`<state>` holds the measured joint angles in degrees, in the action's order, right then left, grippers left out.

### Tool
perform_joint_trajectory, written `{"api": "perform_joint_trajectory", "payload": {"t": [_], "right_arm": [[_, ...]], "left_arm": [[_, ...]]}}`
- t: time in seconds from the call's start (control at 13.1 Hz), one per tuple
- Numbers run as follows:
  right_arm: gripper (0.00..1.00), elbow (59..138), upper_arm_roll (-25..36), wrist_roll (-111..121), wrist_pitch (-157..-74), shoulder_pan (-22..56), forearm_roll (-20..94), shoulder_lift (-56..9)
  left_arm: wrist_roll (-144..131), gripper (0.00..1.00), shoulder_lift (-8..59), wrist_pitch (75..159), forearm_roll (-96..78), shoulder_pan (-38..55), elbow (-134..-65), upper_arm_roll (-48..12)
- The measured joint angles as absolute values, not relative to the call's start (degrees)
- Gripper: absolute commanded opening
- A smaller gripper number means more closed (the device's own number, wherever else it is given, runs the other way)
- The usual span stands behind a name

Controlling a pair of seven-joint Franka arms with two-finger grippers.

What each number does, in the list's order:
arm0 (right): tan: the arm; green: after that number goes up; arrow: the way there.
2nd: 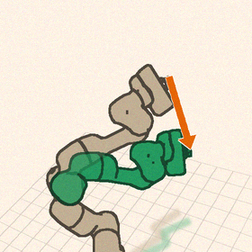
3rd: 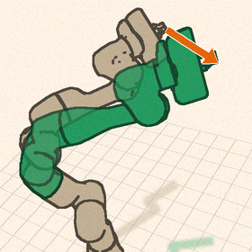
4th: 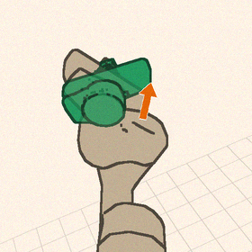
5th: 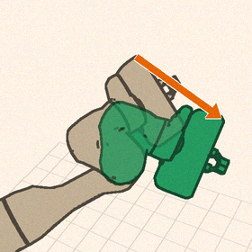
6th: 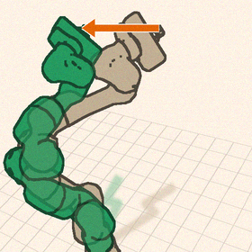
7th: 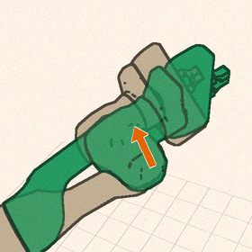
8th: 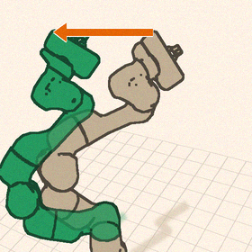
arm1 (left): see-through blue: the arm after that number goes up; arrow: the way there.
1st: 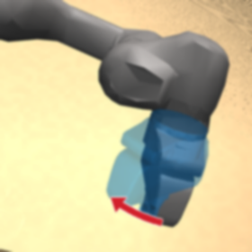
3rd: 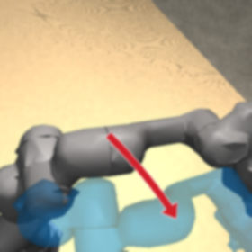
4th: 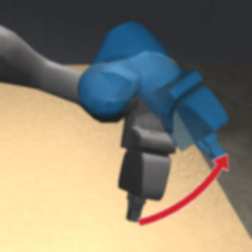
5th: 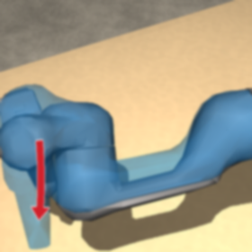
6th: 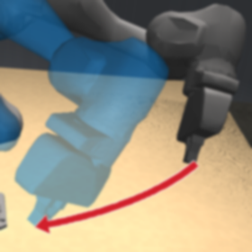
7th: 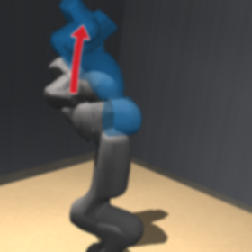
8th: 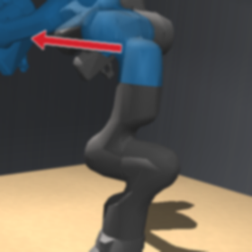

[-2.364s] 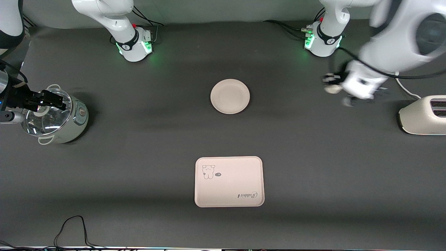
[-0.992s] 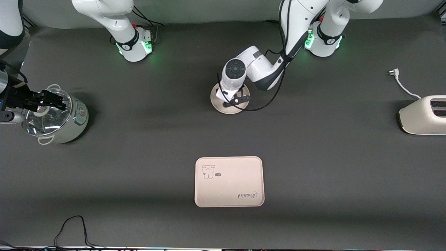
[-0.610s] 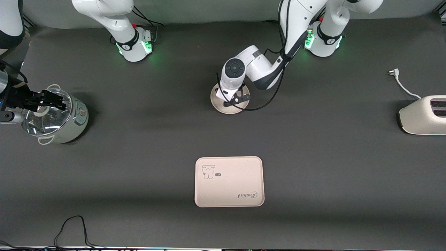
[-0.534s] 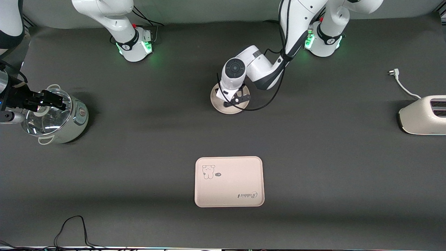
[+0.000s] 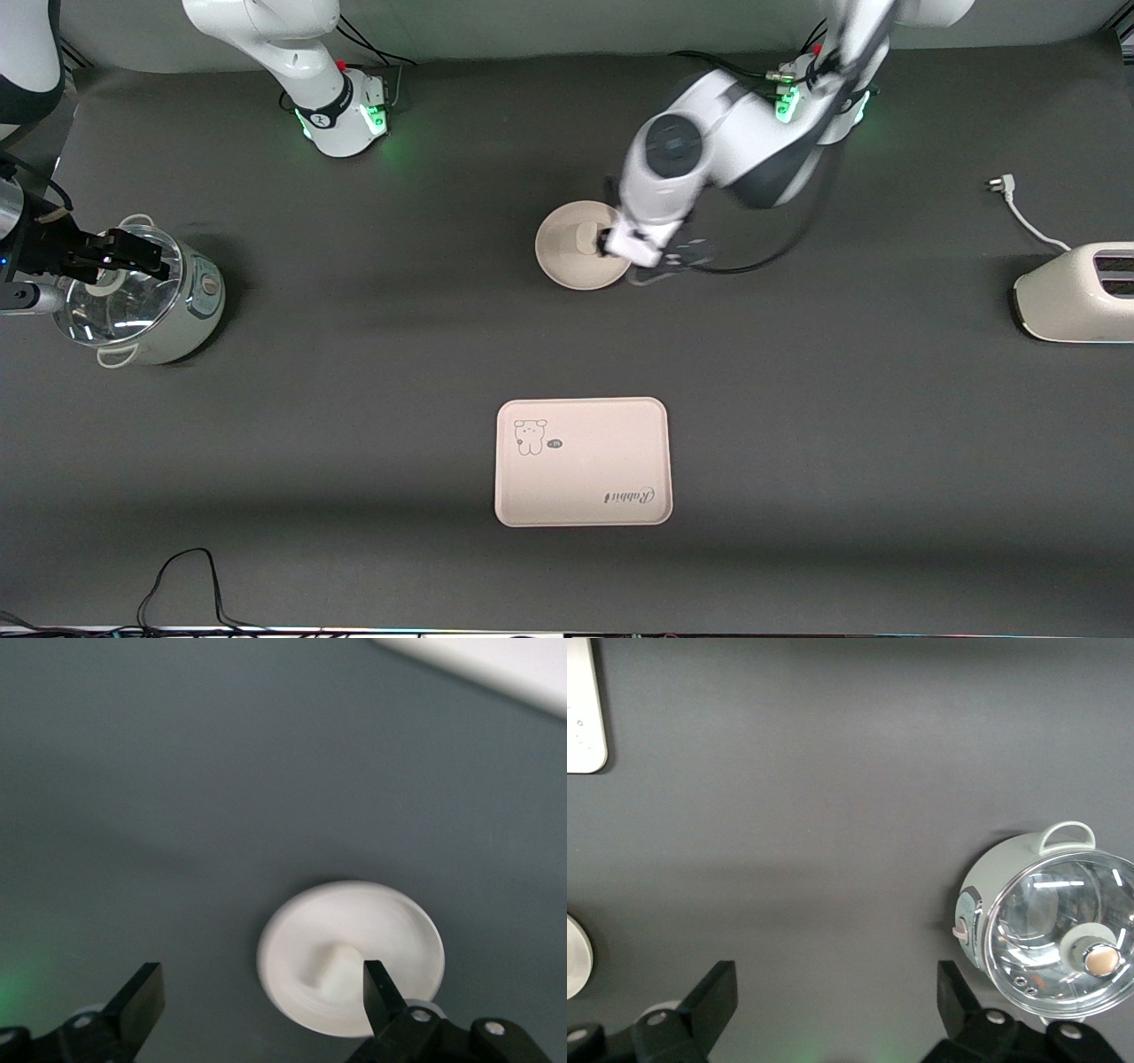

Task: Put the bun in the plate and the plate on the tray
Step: 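Withdraw the left gripper while the right gripper moves toward the plate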

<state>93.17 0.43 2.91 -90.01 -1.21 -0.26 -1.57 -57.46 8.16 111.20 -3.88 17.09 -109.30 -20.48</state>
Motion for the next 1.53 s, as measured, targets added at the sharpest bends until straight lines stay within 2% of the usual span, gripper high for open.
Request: {"api": "perform_joint_trajectory", "payload": {"t": [0.23, 0.46, 0.69, 0.84, 1.14, 1.22, 1.37, 1.53], "right_arm": [[1.00, 93.17, 0.21, 1.79, -89.66, 1.42, 1.49, -1.37], [1.00, 93.30, 0.15, -4.44, -88.90, 4.82, 5.64, -0.95], [1.00, 93.83, -0.11, -16.83, -88.91, 13.41, 7.00, -0.17], [1.00, 93.90, -0.27, -24.35, -89.37, 19.11, 8.42, 0.11], [1.00, 95.97, -0.41, -35.92, -93.74, 29.73, 10.02, 0.34], [1.00, 97.25, -0.43, -37.94, -95.37, 32.39, 10.09, 0.60], [1.00, 100.12, -0.43, -40.77, -98.51, 37.15, 10.15, 1.44], [1.00, 102.26, -0.46, -42.45, -100.09, 41.38, 10.16, 2.29]], "left_arm": [[-41.26, 1.00, -0.03, 101.73, -3.67, 1.92, -107.65, -19.91], [-29.25, 1.00, -0.52, 96.67, -1.37, -9.15, -104.27, -19.64], [-19.56, 1.00, -0.36, 94.30, 0.80, -15.70, -101.19, -19.41], [-15.09, 1.00, -0.32, 92.23, 1.07, -15.29, -99.01, -16.15], [-7.18, 1.00, -0.28, 91.60, 3.60, 2.35, -97.42, 5.30], [-6.74, 1.00, -0.18, 91.64, 4.46, 5.55, -97.36, 8.34], [-6.71, 1.00, 0.44, 91.65, 5.70, 7.20, -96.59, 8.99], [-6.71, 1.00, 1.03, 91.59, 5.84, 4.35, -95.94, 5.45]]}}
